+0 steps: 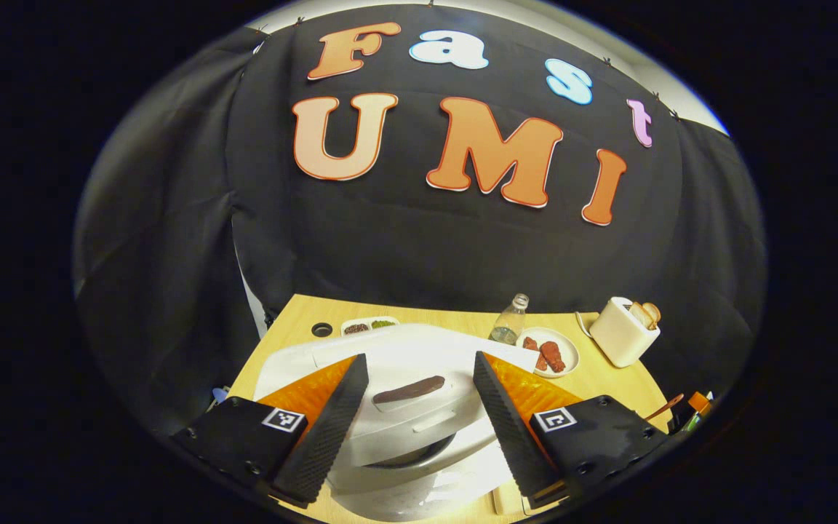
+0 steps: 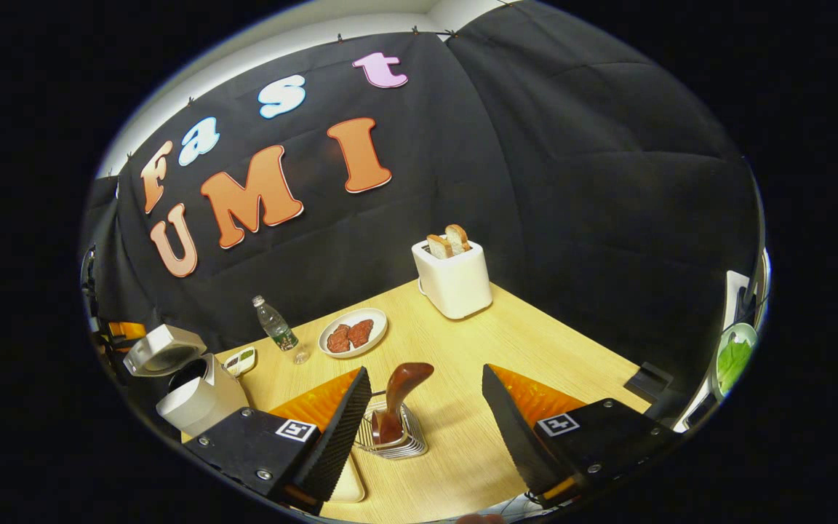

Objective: Close the left gripper, press the button to open the rice cooker; take a wooden spoon from the chopstick holder with the right hand, scoop a spoonful of rice and pour it into the rice cooker, then put the wooden spoon back into the chopstick holder.

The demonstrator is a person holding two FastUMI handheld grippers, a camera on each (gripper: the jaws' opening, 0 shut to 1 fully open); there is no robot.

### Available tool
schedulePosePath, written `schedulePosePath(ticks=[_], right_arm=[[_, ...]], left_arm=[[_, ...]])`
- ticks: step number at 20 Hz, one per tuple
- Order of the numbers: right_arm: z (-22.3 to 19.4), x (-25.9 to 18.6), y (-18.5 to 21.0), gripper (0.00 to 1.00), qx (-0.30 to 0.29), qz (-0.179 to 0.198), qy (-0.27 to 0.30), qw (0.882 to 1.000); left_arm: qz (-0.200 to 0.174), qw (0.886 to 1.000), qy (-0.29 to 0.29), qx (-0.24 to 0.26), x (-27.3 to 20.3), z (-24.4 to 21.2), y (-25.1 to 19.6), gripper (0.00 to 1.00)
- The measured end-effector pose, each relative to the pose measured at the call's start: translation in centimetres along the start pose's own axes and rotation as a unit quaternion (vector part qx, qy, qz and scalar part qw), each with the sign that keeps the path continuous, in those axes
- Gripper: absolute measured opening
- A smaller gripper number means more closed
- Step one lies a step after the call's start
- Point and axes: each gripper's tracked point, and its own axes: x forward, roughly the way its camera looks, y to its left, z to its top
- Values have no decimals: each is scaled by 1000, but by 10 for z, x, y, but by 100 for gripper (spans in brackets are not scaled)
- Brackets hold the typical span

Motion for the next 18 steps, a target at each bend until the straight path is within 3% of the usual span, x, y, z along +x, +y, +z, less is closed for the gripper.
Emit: schedulePosePath(ticks=[8, 12, 13, 16, 18], right_arm=[[-19, -19, -17, 95, 10, -7, 19, 1000], [-16, -24, -18, 95, 17, -9, 14, 1000], [-15, -25, -19, 95, 15, -8, 13, 1000], [-13, -29, -16, 95, 6, -6, 11, 1000], [-14, -31, -13, 95, -5, -3, 13, 1000]], left_arm=[[33, 998, 44, 16, 19, -49, 7, 100], [44, 994, 94, 39, 27, -95, 8, 100], [41, 996, 61, 56, 29, -86, 6, 100], [35, 997, 57, 29, 30, -90, 7, 100], [34, 997, 39, 56, 27, -87, 4, 100]])
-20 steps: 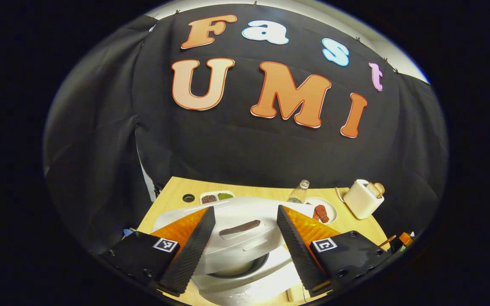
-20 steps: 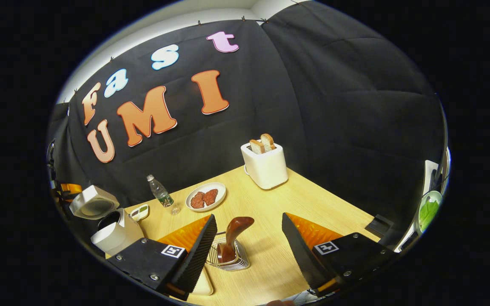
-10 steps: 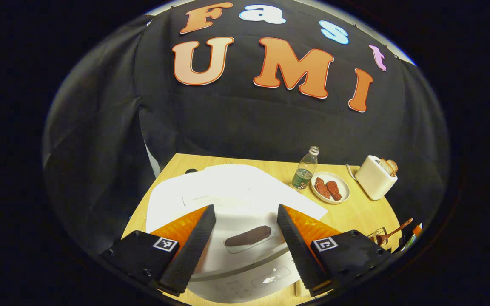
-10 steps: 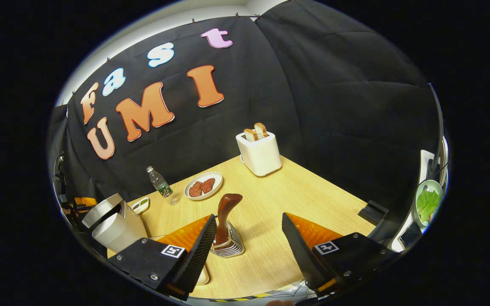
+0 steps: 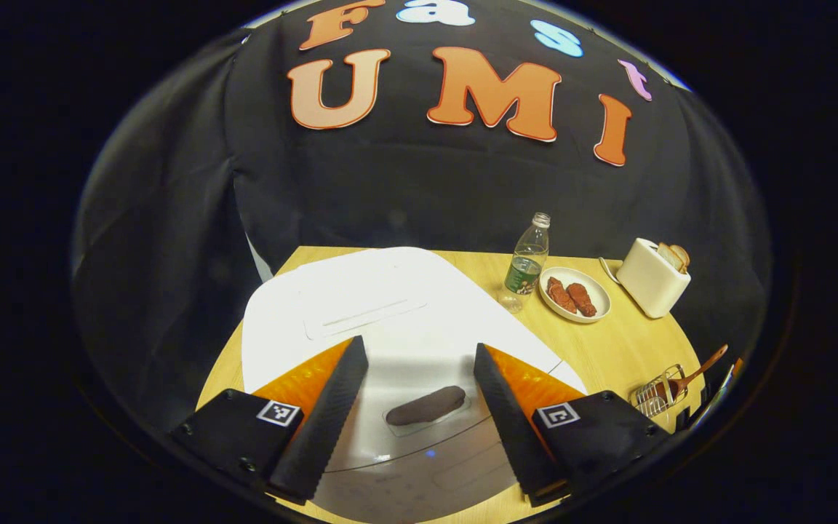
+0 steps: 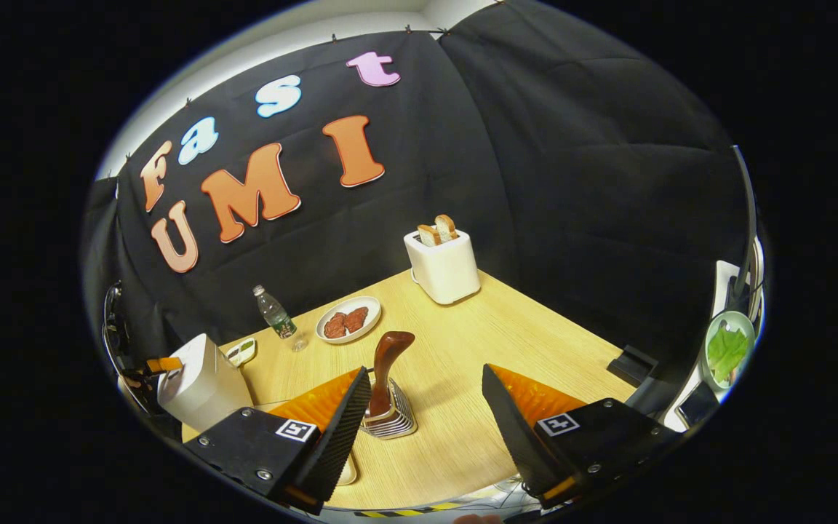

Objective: Close the left gripper, press the button to open the rice cooker; take a wooden spoon from the chopstick holder with the right hand, scoop a spoonful of rice and pour it into the rice cooker, then put the wooden spoon back into the chopstick holder.

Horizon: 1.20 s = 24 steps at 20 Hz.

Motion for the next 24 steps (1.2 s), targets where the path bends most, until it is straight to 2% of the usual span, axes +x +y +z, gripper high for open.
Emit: schedulePosePath(ticks=[2, 4, 10, 14, 17, 21, 24], right_arm=[[7, -5, 2, 95, -11, 2, -7, 1000], [17, -8, 4, 95, -20, 4, -16, 1000], [65, -30, 28, 94, -40, 28, -58, 997], [105, -44, 58, 95, -87, 52, -94, 990], [138, -56, 79, 95, -124, 65, -134, 981], [170, -68, 102, 95, -153, 75, -167, 971], [181, -83, 114, 95, -158, 88, -187, 966]], left_arm=[[9, 1000, 0, 10, -6, -1, 1, 100], [12, 1000, -3, -6, -16, -2, 1, 100], [3, 996, -81, -36, -90, 44, 10, 99], [11, 986, -157, -49, -163, 98, 30, 99], [25, 977, -206, -41, -217, 131, 43, 99], [42, 967, -248, -43, -272, 153, 54, 99], [54, 961, -266, -52, -291, 151, 64, 99]])
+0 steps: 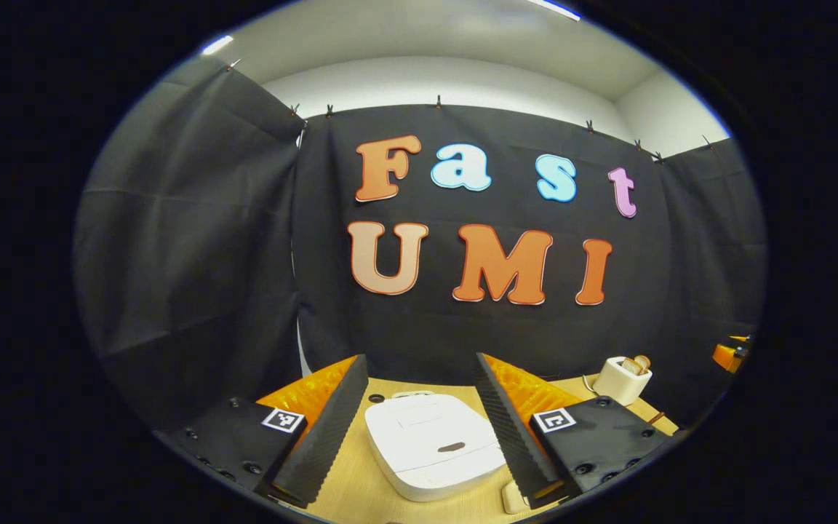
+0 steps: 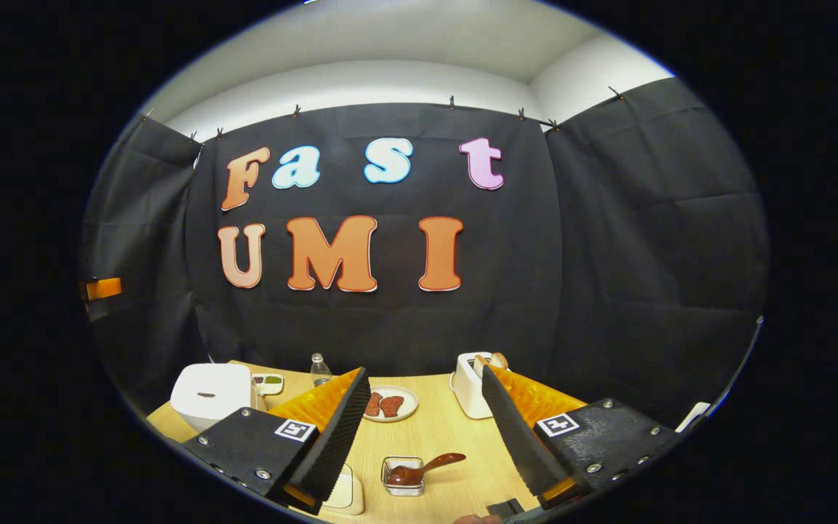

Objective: Close the left gripper, press the button to open the rice cooker; take a wooden spoon from the chopstick holder with the right hand, scoop a spoonful of rice and pour it into the rice cooker, then put the wooden spoon back into the chopstick holder.

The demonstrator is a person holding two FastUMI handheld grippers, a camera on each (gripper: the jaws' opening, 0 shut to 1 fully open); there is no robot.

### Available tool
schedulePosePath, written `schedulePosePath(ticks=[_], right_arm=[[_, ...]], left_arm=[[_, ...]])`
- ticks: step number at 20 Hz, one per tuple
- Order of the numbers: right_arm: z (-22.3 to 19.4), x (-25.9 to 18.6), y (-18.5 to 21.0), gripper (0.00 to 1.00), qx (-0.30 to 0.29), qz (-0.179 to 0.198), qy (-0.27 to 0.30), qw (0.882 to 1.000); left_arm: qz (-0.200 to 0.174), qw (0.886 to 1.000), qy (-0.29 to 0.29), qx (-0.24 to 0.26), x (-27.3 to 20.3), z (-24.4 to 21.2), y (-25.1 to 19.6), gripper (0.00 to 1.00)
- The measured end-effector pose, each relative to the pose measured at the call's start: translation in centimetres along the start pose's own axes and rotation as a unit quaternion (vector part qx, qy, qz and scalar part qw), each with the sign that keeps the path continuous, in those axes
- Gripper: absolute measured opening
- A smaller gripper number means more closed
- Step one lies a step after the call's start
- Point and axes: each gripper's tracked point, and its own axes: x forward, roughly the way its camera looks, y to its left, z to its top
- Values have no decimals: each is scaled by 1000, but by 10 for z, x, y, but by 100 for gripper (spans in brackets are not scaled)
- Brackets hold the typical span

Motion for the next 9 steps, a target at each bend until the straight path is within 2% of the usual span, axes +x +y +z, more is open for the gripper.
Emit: schedulePosePath(ticks=[1, 2, 7, 9], right_arm=[[3, -2, 3, 100, -2, 3, -5, 1000], [4, -5, 1, 95, -5, 4, -7, 1000], [2, -9, 2, 95, -3, 6, -4, 1000], [1, -8, 0, 95, -5, 4, -1, 1000]], left_arm=[[1, 1000, -2, -4, -4, 0, 2, 99], [2, 1000, 0, -8, -8, -2, 3, 98], [8, 999, 1, -31, -12, -6, 11, 99], [13, 1000, 1, -21, -14, -8, 13, 99]])
